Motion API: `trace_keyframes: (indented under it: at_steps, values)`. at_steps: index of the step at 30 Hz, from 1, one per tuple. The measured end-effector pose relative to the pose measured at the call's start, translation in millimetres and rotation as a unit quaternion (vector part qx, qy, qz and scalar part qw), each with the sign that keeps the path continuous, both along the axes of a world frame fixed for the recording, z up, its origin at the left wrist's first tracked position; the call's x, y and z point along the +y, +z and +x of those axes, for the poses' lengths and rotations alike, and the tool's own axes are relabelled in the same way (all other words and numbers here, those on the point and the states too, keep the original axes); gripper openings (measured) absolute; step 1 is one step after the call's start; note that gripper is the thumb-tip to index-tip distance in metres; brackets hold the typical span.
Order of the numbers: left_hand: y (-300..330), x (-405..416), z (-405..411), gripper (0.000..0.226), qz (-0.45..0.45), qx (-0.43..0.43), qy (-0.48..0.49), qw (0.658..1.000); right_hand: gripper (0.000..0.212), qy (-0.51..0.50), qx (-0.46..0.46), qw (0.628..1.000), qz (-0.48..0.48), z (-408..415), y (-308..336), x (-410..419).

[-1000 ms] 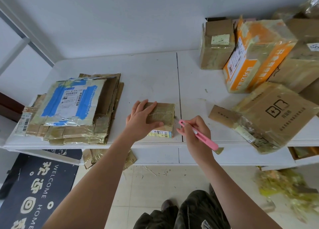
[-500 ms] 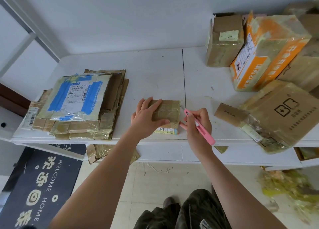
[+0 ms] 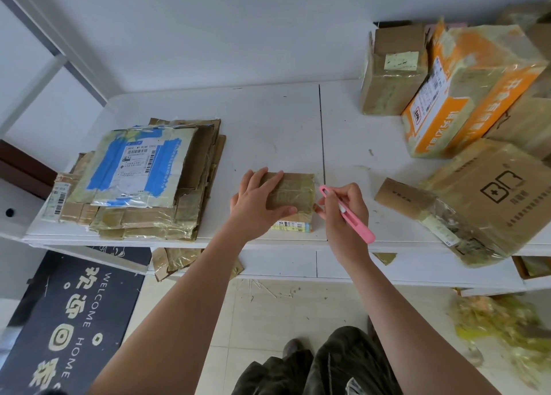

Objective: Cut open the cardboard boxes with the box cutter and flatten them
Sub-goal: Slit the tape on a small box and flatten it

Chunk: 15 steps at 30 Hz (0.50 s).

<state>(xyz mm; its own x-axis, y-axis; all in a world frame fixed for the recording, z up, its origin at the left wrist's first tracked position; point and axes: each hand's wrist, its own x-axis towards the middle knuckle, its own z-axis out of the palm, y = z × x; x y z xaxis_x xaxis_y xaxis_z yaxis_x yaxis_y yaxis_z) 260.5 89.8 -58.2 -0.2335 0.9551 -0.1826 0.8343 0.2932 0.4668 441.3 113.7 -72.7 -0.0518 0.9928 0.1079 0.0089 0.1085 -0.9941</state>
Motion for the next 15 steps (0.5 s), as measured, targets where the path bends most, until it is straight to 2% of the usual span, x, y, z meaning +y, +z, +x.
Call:
trace_keyframes:
  at_steps: [6, 15]
  values:
    - [1.8, -1.0, 2.3, 0.086, 0.001, -0.003, 0.003, 1.0, 0.017, -0.037, 0.011, 0.999, -0.007, -2.1, -3.0, -5.0]
    - [2.1, -1.2, 2.0, 0.086, -0.004, -0.001, 0.006, 1.0, 0.017, -0.025, -0.004, 1.0, -0.011, -2.9, 0.3, -1.7]
